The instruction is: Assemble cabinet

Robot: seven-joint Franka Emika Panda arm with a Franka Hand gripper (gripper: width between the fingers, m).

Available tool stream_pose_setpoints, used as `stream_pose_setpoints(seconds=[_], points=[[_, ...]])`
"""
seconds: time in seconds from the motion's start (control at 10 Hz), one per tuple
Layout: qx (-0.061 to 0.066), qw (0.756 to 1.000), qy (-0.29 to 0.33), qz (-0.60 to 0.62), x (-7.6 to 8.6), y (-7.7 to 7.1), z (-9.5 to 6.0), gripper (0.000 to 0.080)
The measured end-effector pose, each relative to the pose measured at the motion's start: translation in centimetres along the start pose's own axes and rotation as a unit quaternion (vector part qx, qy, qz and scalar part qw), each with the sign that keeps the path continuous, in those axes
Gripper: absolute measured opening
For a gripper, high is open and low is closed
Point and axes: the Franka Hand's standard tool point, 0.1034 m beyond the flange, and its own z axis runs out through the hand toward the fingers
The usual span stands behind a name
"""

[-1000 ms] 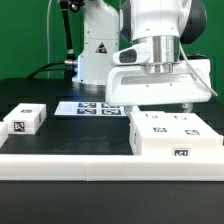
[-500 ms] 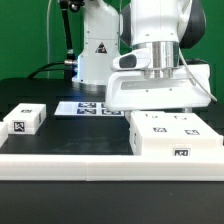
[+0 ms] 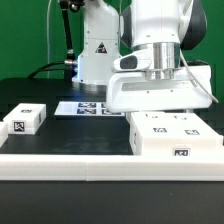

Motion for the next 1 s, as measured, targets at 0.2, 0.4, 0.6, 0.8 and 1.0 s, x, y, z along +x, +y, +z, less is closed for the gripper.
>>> stream_pose_setpoints(seconds=[0.2,0.4,0.6,0.8,1.0], points=[[0.0,1.0,0.0,0.001,0.01,0.1,0.04,0.0666],[0.0,1.0,0.0,0.0,-0.03,0.1,0.07,0.0392],[-0.001,1.0,0.0,-0.001,-0.05,0.21,0.1,0.0205],[-0.001,1.0,-0.001,-0.001,-0.07,0.26,0.11,0.0205],[-0.001,1.0,-0.001,-0.001,-0.11,0.24,0.12,0.0049]])
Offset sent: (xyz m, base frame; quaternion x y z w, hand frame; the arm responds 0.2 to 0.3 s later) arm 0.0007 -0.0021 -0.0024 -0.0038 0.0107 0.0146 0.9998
